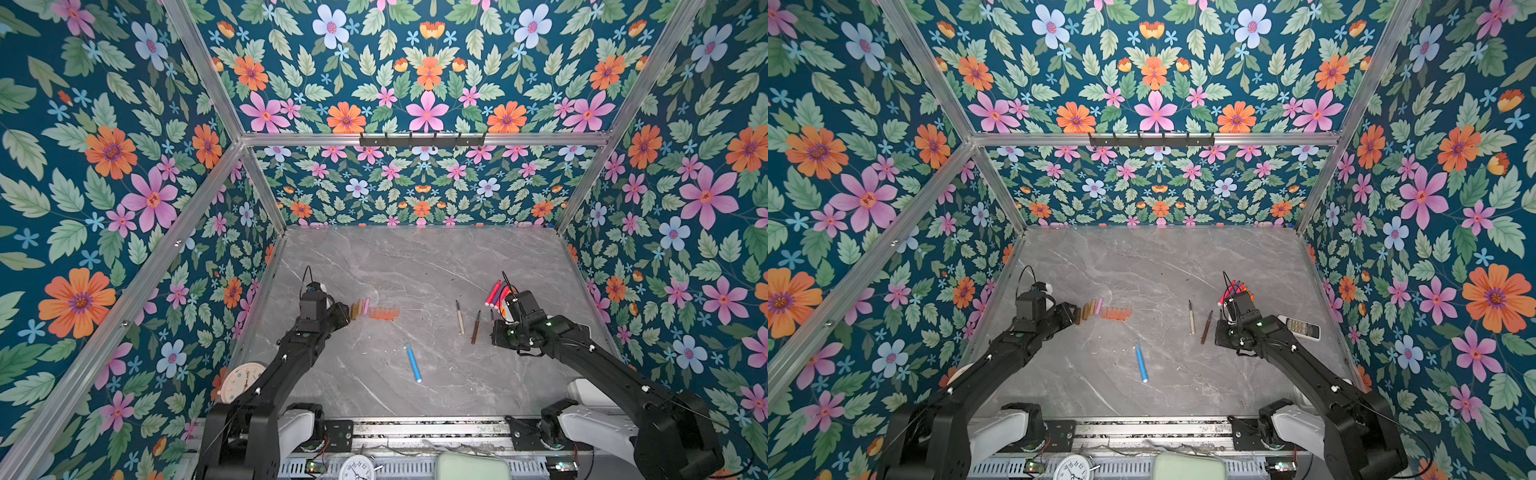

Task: Remove pen caps from pens
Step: Place the pen cap at the middle-left of the table, then place the pen at the center of the table.

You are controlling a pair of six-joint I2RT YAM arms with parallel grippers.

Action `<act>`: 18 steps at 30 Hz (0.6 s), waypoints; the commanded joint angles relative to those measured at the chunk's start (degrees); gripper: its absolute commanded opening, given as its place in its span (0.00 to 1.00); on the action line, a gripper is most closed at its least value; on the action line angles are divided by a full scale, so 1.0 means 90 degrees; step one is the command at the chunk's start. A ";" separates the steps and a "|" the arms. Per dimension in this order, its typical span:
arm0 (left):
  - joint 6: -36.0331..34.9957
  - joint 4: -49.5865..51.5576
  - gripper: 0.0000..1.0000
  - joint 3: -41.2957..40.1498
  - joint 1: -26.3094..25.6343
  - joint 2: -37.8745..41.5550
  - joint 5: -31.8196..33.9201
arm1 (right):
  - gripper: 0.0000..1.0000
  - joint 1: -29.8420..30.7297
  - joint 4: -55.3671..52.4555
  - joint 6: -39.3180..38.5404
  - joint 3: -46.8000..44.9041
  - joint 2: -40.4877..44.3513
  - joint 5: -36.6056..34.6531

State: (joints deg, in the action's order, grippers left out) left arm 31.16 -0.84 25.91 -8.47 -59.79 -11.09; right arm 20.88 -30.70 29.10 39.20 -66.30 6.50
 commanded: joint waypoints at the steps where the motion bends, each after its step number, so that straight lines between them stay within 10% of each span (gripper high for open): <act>1: -0.0035 0.0132 0.43 -0.0301 -0.0116 0.0652 0.0017 | 0.00 -0.0045 0.0398 -0.0254 0.0140 -0.0246 0.0169; 18: -0.0391 -0.0277 0.42 -0.1088 -0.0219 0.1262 -0.0574 | 0.00 -0.0060 0.1034 0.0042 0.0661 -0.1940 -0.0224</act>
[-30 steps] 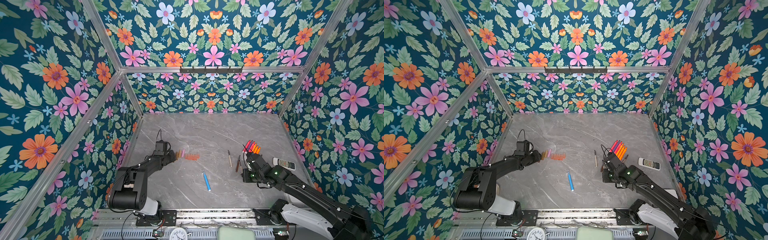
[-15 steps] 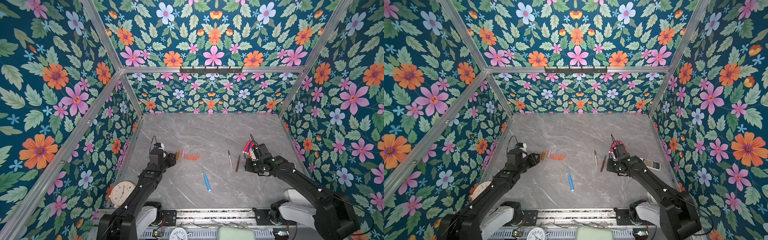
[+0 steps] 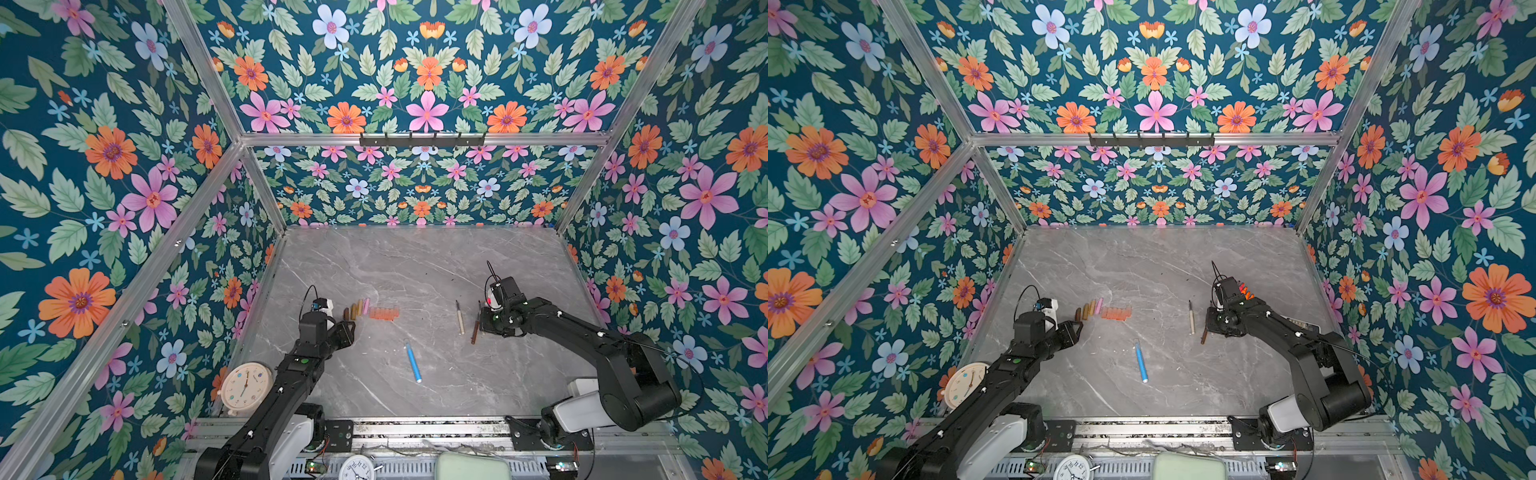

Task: Remove pen caps from pens
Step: Place the pen at the center of the table.

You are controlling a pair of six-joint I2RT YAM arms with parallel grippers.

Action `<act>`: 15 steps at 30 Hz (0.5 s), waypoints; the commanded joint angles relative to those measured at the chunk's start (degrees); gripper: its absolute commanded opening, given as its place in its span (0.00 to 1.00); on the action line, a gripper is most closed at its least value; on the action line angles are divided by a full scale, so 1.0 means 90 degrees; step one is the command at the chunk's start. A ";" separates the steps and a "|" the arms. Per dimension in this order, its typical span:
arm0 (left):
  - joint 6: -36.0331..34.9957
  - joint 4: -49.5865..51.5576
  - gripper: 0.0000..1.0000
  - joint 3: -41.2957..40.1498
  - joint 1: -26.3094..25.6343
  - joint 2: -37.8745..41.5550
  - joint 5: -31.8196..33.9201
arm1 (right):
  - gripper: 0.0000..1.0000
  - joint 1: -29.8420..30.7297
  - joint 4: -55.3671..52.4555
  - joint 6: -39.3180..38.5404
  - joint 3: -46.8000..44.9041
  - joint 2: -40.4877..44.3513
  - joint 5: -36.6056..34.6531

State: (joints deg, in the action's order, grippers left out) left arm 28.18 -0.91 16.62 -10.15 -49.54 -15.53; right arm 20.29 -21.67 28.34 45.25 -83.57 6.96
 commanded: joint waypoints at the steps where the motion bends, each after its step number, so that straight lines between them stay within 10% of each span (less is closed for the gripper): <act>1: -0.0050 -0.0280 0.42 -0.0085 -0.0034 0.0191 -0.0050 | 0.00 0.0001 0.0030 0.0141 -0.0050 -0.0035 -0.0317; 9: -0.0008 -0.0300 0.42 -0.0255 -0.0071 0.0647 0.0068 | 0.03 0.0001 0.0117 -0.0001 -0.0035 -0.0375 -0.0422; 15: 0.0003 -0.0300 0.42 -0.0265 -0.0102 0.0651 0.0123 | 0.38 0.0001 0.0124 -0.0190 0.0012 -0.0335 -0.0420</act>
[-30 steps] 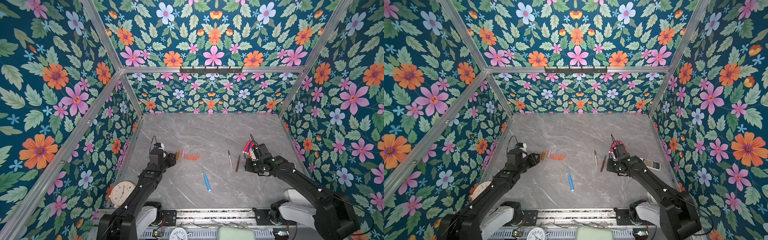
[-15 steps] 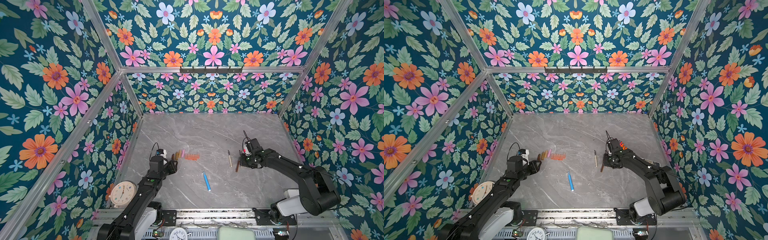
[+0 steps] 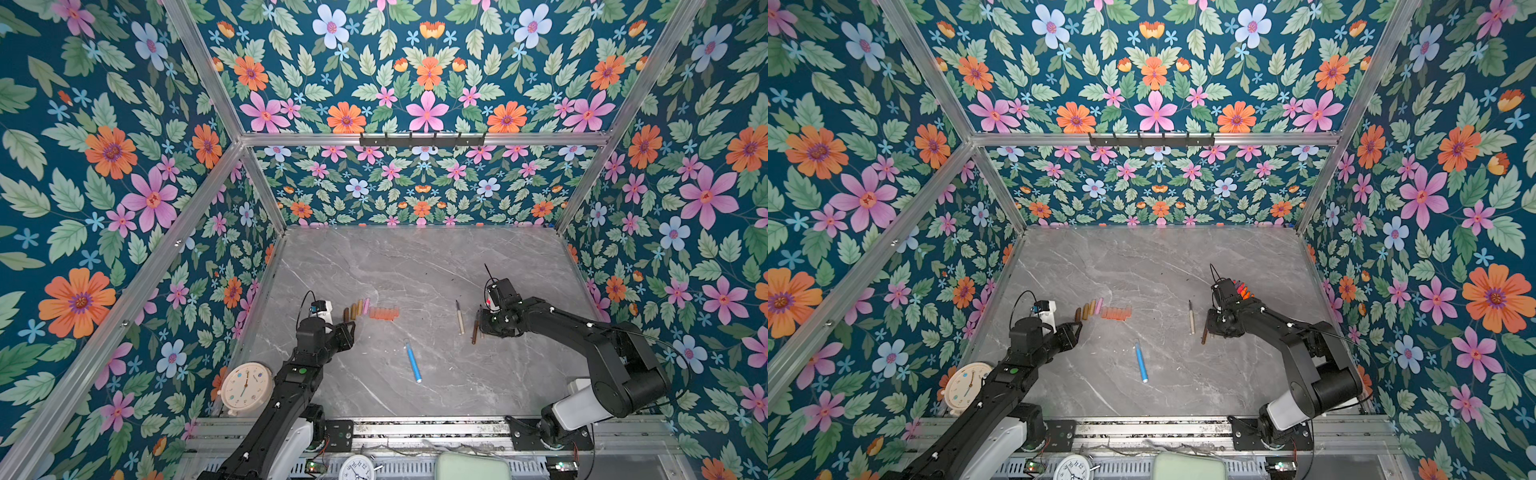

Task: Remove pen caps from pens
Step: Place the pen at the center of the table, then pick up the pen from the bottom-center of the table.

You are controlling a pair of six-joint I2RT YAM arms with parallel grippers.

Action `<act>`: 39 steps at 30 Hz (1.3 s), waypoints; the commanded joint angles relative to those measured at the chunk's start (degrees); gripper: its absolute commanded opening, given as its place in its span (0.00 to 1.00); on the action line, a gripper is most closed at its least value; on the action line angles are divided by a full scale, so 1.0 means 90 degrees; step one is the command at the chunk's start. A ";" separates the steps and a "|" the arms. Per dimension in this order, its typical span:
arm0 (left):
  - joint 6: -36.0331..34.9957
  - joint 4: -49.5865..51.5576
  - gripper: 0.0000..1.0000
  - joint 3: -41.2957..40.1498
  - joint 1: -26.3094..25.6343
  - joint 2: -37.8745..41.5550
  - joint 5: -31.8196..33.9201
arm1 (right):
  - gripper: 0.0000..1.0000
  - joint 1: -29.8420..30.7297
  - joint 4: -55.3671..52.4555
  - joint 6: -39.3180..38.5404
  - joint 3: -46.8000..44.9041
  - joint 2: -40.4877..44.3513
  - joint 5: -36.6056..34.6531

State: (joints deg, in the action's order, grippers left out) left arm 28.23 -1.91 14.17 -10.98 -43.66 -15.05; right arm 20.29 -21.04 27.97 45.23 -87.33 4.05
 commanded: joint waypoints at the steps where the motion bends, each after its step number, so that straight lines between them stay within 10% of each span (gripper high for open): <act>1: -0.0002 -0.0188 0.42 0.0007 -0.0015 -0.0002 0.0078 | 0.41 0.0001 0.0052 -0.0189 0.0004 0.0133 -0.0099; 11: 0.0018 -0.0159 0.42 0.0007 -0.0039 0.0036 0.0226 | 0.62 0.0129 -0.0322 -0.0611 -0.0165 0.1068 0.0515; 22: 0.0075 -0.0118 0.41 -0.0100 -0.0058 0.0401 0.0408 | 0.58 0.2280 -0.0350 0.0086 -0.0329 0.1829 0.0107; 31: 0.0069 -0.0139 0.40 -0.0042 -0.0069 0.0167 0.0424 | 0.54 0.4770 -0.0308 0.0854 0.0880 -0.0238 -0.0665; 39: 0.0057 -0.0144 0.40 -0.0022 -0.0098 0.0109 0.0422 | 0.53 0.5307 -0.1463 0.0951 0.2297 -0.1801 -0.1590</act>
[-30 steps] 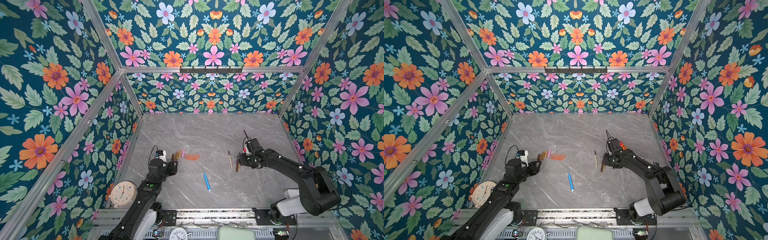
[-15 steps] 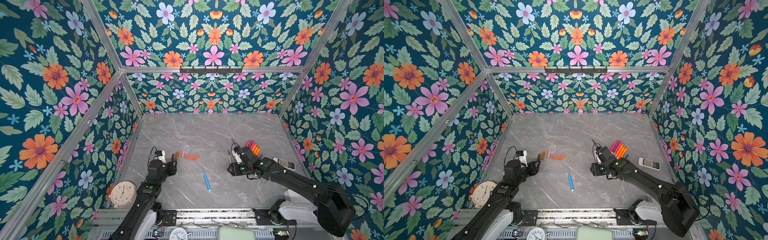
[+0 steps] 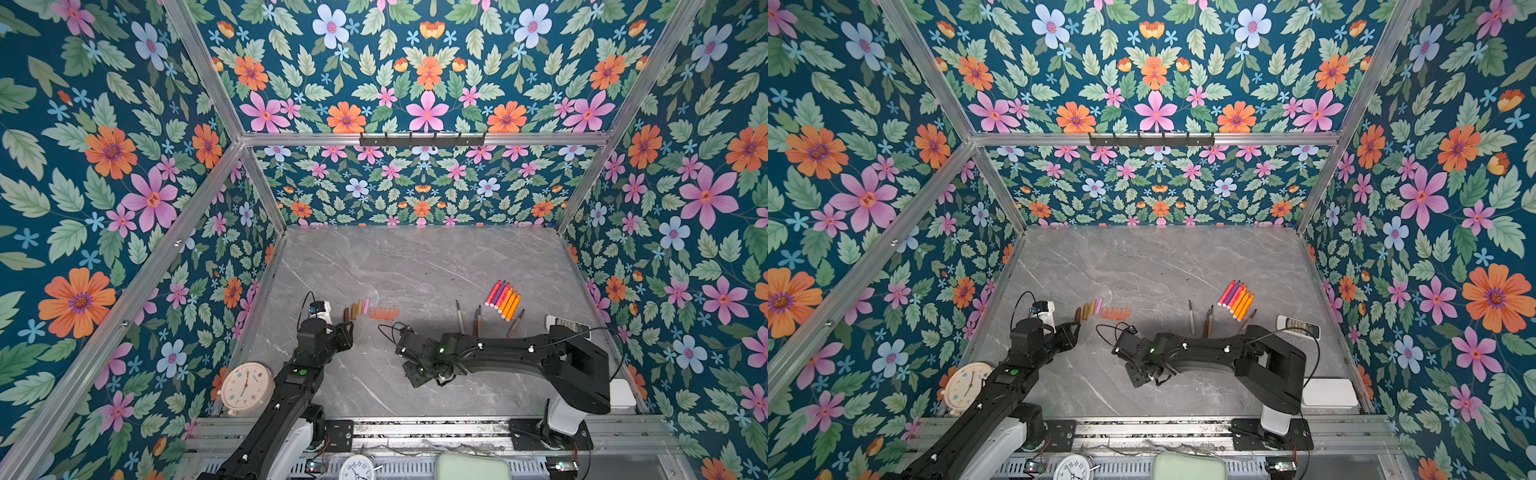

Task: Remove pen caps from pens
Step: Pick up the pen from the bottom-center of the table, then open the pen cap on the pen.

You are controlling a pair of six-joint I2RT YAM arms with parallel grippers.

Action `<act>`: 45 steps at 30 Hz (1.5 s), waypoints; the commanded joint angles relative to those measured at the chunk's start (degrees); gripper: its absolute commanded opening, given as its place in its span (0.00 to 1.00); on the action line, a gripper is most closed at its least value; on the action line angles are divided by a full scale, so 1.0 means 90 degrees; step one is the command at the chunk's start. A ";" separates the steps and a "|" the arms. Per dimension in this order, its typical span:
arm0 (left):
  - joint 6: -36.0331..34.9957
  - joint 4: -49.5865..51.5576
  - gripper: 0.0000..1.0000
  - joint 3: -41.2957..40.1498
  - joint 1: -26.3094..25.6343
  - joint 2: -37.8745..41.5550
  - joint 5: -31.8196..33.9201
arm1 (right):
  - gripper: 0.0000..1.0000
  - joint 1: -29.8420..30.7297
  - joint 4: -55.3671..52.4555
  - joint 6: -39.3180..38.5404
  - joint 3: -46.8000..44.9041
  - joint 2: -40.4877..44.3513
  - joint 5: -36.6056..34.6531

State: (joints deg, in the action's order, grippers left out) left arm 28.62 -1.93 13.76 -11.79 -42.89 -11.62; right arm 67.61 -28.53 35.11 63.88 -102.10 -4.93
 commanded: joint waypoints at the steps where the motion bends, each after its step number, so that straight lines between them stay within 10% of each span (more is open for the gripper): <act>1: 0.0018 -0.0137 0.40 0.0015 -0.0008 0.0048 0.0051 | 0.53 0.0063 -0.0725 0.0166 0.0295 -0.0229 -0.0658; 10: 0.0022 -0.0117 0.40 -0.0015 -0.0011 0.0155 0.0060 | 0.45 0.0110 -0.0842 0.0229 0.0469 -0.0687 -0.0620; 17: 0.0074 -0.0072 0.40 -0.0010 -0.0018 0.0172 0.0098 | 0.06 0.0125 -0.0753 0.0435 0.0344 -0.0744 -0.0642; 22: 0.1410 -0.0372 0.43 -0.0173 -0.0048 -0.0087 -0.0930 | 0.00 0.0057 -0.0773 0.0467 -0.0047 0.0088 -0.0941; 32: 0.2711 -0.2158 0.57 0.0707 -0.3435 -0.1413 0.0216 | 0.00 -0.0948 0.0118 0.0139 -0.1552 0.2310 -0.0172; 45: 0.3031 -0.3365 0.55 0.1630 -0.4778 -0.3314 0.0231 | 0.00 -0.1223 0.0152 0.0029 -0.2379 0.4178 0.0115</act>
State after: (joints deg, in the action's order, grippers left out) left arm 55.40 -29.21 27.73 -54.17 -72.07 -10.50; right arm 56.64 -27.99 35.79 42.87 -65.76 -4.64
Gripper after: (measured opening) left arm 0.548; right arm 0.117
